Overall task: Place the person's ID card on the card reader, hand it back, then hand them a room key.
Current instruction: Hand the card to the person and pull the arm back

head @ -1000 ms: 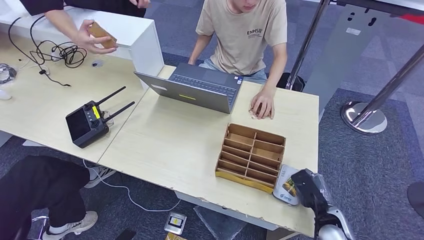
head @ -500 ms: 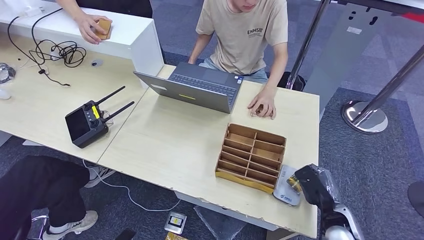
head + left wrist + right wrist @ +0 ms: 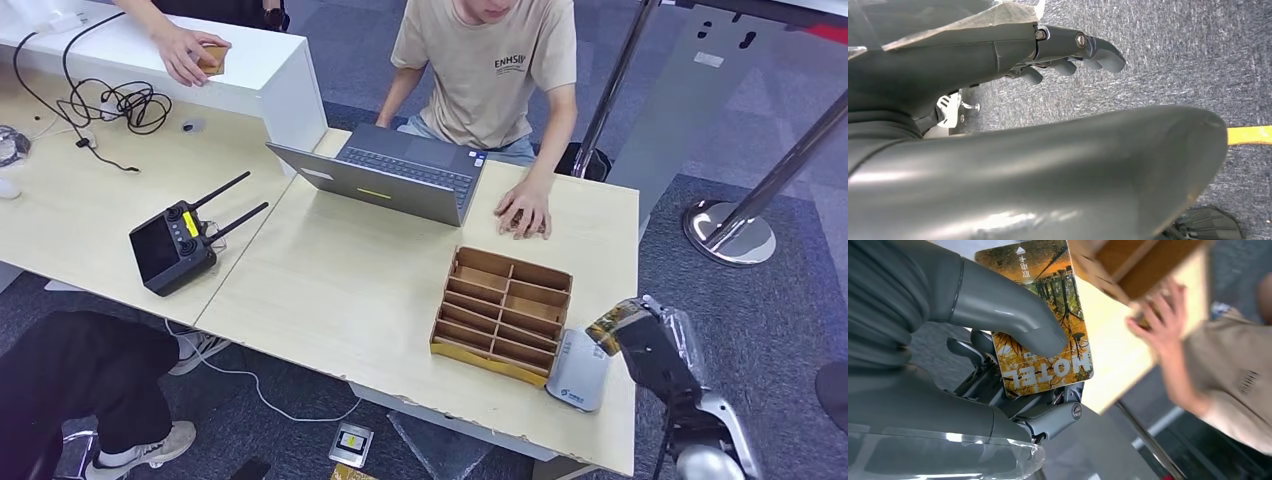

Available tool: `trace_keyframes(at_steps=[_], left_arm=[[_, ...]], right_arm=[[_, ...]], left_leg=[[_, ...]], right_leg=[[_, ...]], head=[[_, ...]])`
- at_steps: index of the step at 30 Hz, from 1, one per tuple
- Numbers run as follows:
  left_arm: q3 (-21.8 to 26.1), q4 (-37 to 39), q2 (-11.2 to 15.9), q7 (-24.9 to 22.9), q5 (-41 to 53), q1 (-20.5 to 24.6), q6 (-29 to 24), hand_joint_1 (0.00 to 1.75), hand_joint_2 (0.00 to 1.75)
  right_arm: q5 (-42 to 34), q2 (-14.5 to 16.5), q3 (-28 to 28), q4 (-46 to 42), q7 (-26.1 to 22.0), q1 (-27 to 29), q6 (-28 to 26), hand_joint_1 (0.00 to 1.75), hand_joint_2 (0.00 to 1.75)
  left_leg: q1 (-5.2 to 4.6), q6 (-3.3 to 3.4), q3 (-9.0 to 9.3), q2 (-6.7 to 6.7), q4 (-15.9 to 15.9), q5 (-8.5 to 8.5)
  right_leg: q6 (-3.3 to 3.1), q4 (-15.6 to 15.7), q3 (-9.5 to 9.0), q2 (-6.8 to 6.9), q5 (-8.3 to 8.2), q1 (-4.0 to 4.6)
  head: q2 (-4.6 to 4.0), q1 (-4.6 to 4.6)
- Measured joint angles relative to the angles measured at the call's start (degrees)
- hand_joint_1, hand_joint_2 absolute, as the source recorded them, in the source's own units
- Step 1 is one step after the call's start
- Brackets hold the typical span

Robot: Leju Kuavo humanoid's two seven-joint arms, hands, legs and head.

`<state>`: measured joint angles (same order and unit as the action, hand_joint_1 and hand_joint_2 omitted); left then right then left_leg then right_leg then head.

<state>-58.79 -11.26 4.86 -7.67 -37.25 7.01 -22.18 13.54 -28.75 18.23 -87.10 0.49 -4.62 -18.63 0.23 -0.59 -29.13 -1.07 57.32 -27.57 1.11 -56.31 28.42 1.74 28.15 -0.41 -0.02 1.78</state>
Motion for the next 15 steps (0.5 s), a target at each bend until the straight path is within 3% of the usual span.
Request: trace_keyframes(at_steps=[7,15], left_arm=[[-0.01,0.04,0.02,0.0,0.59,0.02,0.17,0.0,0.0],[-0.34,0.04,-0.21,-0.3,1.89,0.21,0.5,0.0,0.0]], right_arm=[[4.89,0.81,-3.1,-11.18,-0.22,-2.23,-0.23,1.75,1.75],[28.46,7.63,-0.16,-17.26,0.92,-5.13,-11.15,1.75,1.75]], left_leg=[[0.01,0.0,-0.03,0.0,0.0,0.0],[0.11,-0.01,-0.06,-0.01,-0.01,0.0]], right_leg=[[0.0,-0.01,0.02,0.0,0.0,0.01],[-0.03,-0.02,0.03,0.01,0.03,0.09]], head=[[0.0,0.01],[0.0,0.02]])
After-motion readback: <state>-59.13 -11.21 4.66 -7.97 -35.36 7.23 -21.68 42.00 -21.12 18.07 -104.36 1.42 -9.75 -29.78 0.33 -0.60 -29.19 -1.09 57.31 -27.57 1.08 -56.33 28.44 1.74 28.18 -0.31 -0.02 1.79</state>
